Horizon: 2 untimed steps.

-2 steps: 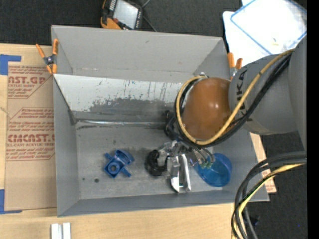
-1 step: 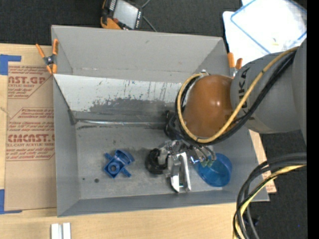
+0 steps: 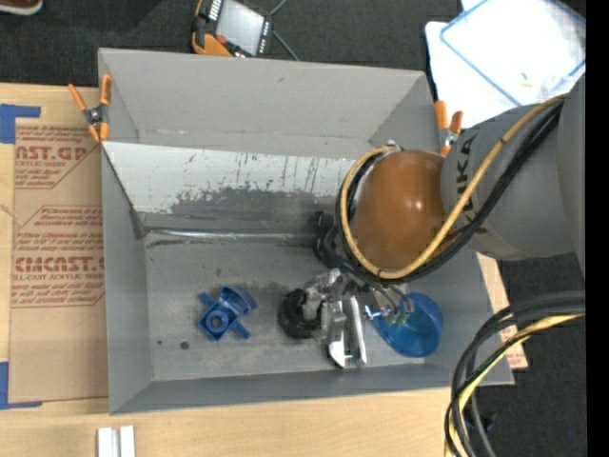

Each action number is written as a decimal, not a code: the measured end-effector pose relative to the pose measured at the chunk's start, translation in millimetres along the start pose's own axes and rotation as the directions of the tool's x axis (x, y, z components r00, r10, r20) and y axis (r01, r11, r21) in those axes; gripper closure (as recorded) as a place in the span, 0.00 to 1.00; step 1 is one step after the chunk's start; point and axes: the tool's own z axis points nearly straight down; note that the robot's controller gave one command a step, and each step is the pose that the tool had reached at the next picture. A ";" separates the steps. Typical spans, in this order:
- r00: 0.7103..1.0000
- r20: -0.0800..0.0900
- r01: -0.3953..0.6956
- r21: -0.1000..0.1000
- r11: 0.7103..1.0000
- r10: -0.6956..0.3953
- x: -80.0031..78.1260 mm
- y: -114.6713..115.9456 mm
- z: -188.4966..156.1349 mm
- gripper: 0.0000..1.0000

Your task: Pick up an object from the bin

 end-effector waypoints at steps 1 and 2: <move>1.000 0.003 0.013 0.001 1.000 -0.013 -4.3 15.6 -22.7 1.00; 1.000 -0.002 0.000 0.000 1.000 0.000 0.9 2.5 -23.0 1.00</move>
Offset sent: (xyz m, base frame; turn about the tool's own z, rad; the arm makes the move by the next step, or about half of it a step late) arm -0.0014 0.0020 0.0238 -0.0014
